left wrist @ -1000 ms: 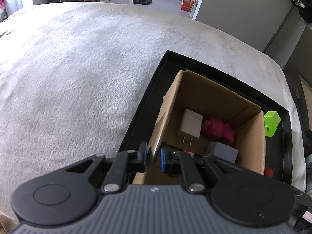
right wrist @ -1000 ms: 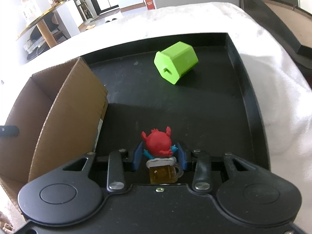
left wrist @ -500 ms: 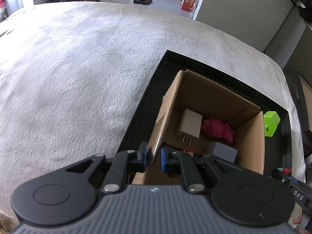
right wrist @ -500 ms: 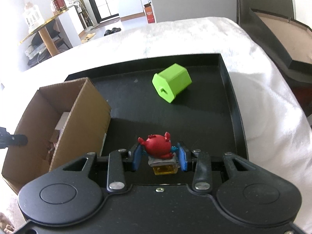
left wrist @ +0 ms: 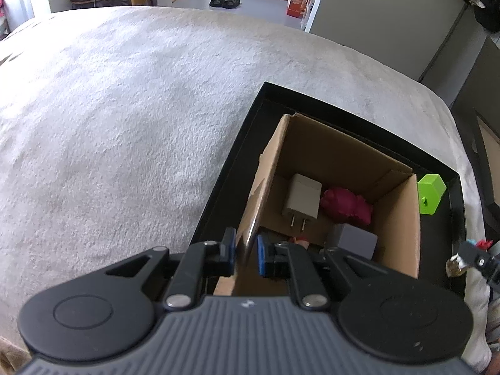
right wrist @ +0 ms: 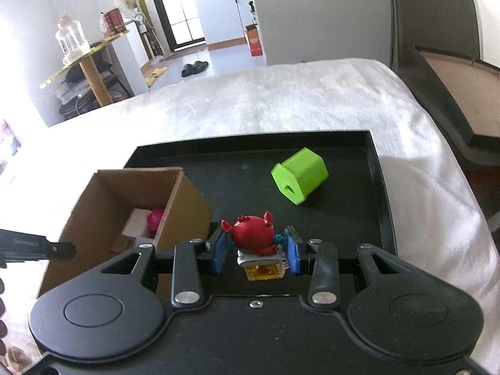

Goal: Organize rigid objects
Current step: 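Lift the figurine with the right gripper and carry it over the box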

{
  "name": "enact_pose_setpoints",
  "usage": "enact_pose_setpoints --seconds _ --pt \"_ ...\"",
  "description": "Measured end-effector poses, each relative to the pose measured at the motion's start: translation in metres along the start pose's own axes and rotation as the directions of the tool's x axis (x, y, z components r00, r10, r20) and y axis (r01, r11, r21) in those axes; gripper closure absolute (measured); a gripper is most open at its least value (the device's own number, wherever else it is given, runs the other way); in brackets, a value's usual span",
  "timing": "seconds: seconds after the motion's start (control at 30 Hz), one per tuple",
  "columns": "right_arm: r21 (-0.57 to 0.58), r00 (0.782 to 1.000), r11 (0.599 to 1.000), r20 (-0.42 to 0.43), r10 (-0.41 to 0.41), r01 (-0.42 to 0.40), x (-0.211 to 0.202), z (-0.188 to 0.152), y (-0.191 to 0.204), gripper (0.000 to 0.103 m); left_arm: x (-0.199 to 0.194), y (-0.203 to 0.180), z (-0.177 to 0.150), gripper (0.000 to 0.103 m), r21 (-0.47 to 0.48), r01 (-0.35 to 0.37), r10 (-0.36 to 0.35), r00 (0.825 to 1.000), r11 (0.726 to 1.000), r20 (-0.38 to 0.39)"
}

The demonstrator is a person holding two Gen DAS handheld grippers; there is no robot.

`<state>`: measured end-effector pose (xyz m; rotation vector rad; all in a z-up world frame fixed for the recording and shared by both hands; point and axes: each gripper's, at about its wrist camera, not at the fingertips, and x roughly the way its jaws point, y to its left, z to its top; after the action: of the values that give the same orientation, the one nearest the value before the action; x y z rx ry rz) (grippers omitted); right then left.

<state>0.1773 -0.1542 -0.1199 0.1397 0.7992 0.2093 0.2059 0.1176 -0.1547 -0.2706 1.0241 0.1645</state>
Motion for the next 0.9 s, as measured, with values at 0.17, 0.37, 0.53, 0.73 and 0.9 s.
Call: enact_pose_setpoints --seconds 0.17,0.37,0.53,0.73,0.9 --pt "-0.017 0.999 1.000 0.023 0.025 -0.025 -0.008 0.009 0.014 0.065 -0.003 0.001 -0.002 0.091 0.009 0.007 -0.007 1.000 1.000 0.003" --pt "-0.041 0.996 0.997 0.046 0.073 -0.071 -0.014 0.019 0.035 0.065 -0.004 0.004 -0.004 0.092 0.007 0.022 -0.022 1.000 1.000 0.006" --pt "-0.068 0.992 0.991 0.049 0.116 -0.112 -0.013 0.025 0.055 0.065 -0.003 0.005 -0.004 0.092 0.007 0.032 -0.032 0.999 0.999 0.014" --pt "-0.096 0.986 0.982 0.037 0.164 -0.160 -0.007 0.028 0.081 0.065 -0.001 0.007 -0.003 0.092 0.000 0.050 -0.050 0.999 0.999 0.021" --pt "-0.109 0.979 0.973 0.014 0.205 -0.202 0.004 0.028 0.102 0.065 0.001 0.011 -0.002 0.092 -0.010 0.068 -0.068 0.998 0.998 0.017"
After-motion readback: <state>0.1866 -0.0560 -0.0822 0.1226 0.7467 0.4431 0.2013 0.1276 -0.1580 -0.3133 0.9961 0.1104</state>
